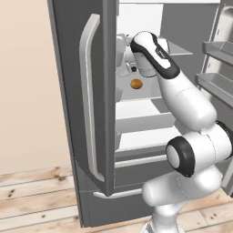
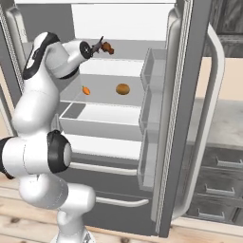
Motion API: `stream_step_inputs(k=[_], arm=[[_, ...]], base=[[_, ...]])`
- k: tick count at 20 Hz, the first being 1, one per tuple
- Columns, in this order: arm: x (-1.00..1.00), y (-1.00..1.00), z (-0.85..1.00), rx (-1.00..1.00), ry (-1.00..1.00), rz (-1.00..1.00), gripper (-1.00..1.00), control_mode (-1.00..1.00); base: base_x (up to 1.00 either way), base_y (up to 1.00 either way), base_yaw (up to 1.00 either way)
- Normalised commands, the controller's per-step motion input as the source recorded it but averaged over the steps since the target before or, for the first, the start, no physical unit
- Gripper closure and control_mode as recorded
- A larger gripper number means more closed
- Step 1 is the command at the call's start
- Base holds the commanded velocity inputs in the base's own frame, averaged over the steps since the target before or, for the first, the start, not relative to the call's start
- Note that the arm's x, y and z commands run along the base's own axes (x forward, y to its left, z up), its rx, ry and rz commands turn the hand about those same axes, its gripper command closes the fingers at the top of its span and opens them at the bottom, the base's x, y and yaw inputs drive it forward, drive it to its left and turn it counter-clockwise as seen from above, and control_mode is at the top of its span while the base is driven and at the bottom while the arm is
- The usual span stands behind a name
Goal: Gather the carrot and potato from the fridge and place them on a tray on the dining counter. Then gather the fish and chicken drumstick from the fridge and place them on the other tray.
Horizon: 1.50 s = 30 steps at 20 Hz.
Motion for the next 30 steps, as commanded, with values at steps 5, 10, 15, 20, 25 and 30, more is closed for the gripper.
stream_step_inputs(k=[5,10,15,20,25,30], arm=[[-0.55,0.96,0.00,-0.06,-0.02,0.06,-1.00,-1.00],[-0.54,0.95,0.00,-0.07,-0.01,0.01,-1.00,-1.00],[-0.37,0.98,-0.03,-0.06,0.00,0.00,-1.00,-1.00],[-0.23,1.00,-0.09,-0.05,0.00,0.00,-1.00,-1.00],[-0.13,0.97,-0.11,-0.05,0.00,0.00,-1.00,-1.00],[-0.20,0.87,-0.04,-0.11,-0.03,0.00,-1.00,-1.00]], base=[[0.00,0.00,0.00],[0.00,0.00,0.00],[0.00,0.00,0.00],[0.00,0.00,0.00],[0.00,0.00,0.00],[0.00,0.00,0.00]])
